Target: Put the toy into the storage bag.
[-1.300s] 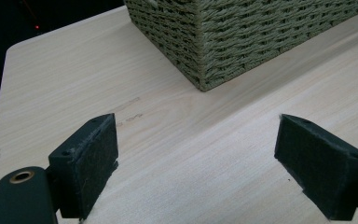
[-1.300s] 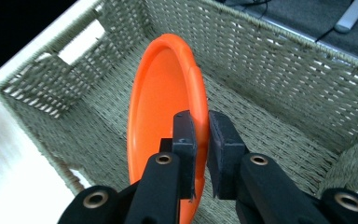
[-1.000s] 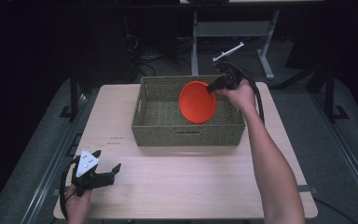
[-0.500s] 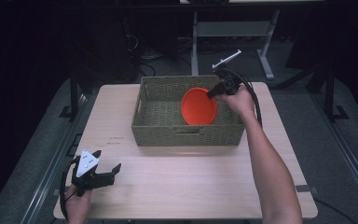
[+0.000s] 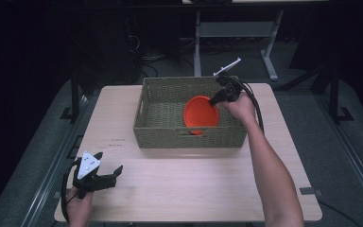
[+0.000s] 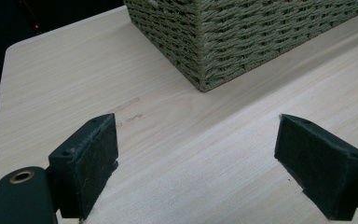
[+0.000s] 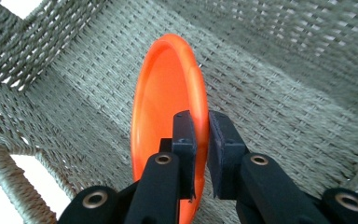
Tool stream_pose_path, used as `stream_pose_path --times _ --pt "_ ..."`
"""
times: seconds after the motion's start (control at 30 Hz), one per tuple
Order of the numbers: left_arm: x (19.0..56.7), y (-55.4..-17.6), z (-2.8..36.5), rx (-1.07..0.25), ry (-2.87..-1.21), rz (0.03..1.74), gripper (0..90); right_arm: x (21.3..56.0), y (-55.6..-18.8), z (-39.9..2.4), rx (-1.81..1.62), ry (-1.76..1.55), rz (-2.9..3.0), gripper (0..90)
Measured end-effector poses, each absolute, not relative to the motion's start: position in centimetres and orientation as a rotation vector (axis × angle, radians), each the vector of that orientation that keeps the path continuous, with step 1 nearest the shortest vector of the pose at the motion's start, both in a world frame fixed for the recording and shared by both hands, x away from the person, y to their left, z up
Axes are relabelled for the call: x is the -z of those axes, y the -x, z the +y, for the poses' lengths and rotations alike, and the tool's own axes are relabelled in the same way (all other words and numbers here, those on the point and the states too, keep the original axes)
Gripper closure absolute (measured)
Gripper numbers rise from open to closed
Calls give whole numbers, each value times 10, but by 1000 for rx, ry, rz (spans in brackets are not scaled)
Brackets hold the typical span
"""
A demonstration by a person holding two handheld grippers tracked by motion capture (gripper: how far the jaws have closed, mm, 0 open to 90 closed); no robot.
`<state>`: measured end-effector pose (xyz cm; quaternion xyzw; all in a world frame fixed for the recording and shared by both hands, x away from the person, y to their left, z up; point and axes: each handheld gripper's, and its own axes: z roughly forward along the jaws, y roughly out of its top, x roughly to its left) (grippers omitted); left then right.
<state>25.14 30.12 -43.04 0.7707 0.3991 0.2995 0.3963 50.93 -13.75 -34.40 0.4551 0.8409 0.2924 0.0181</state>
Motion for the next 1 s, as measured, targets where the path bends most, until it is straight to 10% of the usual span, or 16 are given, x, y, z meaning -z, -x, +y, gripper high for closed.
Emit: stream_pose_path --times 1.0 --pt "431 -251 302 -756 -1941 1020 128 362 -516 -141 -823 -1529 2596 635"
